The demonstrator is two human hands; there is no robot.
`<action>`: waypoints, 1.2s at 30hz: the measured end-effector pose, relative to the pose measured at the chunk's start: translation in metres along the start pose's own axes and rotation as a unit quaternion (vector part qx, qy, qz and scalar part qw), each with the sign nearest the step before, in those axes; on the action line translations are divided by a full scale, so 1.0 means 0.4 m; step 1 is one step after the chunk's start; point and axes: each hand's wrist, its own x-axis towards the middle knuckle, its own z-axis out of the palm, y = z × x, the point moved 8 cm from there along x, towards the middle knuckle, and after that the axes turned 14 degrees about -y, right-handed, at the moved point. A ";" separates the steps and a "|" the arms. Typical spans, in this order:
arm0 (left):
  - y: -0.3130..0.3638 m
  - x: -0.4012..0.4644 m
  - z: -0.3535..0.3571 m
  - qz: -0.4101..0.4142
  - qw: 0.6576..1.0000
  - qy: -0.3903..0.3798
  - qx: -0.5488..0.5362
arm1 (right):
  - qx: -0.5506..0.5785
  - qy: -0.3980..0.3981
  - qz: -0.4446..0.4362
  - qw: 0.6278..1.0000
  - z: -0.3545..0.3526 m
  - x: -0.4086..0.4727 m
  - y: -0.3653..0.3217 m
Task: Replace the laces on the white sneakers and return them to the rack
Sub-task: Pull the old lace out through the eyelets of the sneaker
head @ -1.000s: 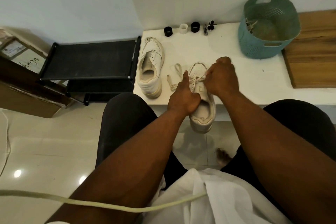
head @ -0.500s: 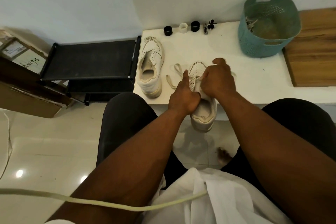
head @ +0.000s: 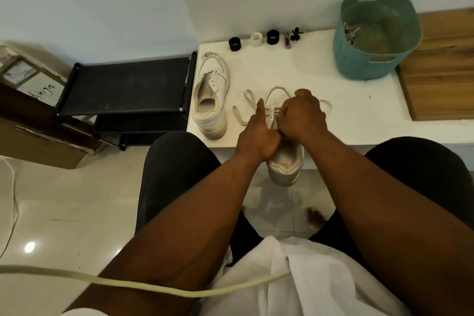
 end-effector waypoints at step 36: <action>0.013 -0.006 -0.031 0.000 0.984 0.161 0.071 | 0.132 0.179 0.117 0.968 -0.119 0.008 0.198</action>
